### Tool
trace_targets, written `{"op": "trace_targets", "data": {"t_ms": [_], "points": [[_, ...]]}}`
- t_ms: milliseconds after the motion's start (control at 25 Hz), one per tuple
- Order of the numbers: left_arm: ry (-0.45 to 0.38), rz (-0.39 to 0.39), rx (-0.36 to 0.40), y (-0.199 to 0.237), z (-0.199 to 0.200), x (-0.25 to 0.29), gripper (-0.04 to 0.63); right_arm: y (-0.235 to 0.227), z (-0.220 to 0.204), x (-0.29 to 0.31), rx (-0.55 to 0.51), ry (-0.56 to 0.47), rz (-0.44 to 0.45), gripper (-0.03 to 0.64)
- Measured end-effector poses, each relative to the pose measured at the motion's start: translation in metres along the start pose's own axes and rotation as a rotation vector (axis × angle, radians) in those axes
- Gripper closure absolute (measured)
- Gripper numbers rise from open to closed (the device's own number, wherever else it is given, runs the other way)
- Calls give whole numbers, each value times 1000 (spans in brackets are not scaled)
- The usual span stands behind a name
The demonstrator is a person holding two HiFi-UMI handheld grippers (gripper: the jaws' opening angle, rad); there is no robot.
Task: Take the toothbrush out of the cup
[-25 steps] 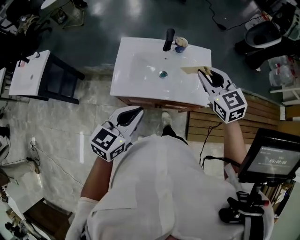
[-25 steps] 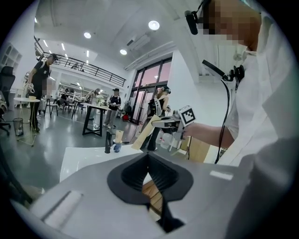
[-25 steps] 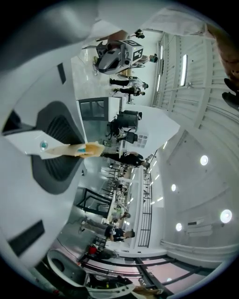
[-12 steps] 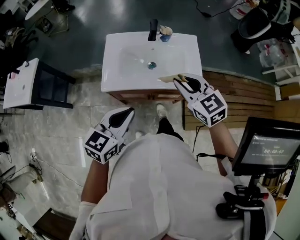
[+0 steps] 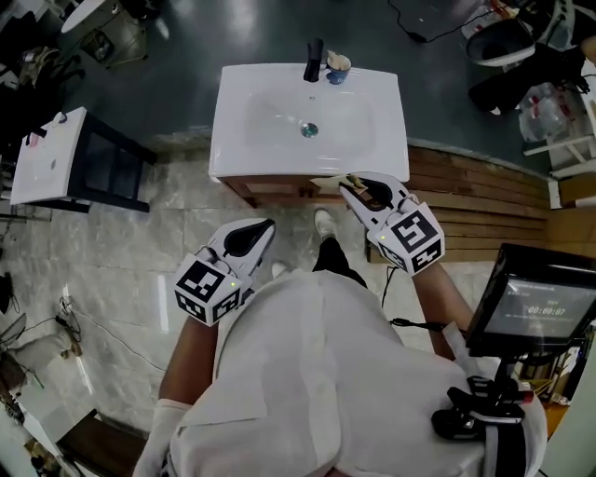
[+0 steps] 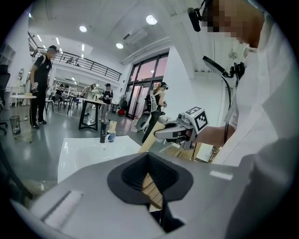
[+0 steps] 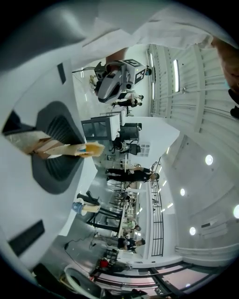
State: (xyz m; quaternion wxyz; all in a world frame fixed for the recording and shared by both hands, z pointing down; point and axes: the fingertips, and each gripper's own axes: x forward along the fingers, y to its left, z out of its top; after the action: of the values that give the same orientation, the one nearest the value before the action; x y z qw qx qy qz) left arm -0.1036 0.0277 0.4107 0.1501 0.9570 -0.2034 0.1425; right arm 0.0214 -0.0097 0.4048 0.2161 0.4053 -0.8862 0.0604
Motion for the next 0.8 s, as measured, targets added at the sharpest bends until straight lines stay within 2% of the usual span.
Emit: {"op": "trace_targets", "data": {"t_ms": [800], "points": [[-2,-5,-14,4,-7,5,589,5,1,-5,-9,2,4,560]]}}
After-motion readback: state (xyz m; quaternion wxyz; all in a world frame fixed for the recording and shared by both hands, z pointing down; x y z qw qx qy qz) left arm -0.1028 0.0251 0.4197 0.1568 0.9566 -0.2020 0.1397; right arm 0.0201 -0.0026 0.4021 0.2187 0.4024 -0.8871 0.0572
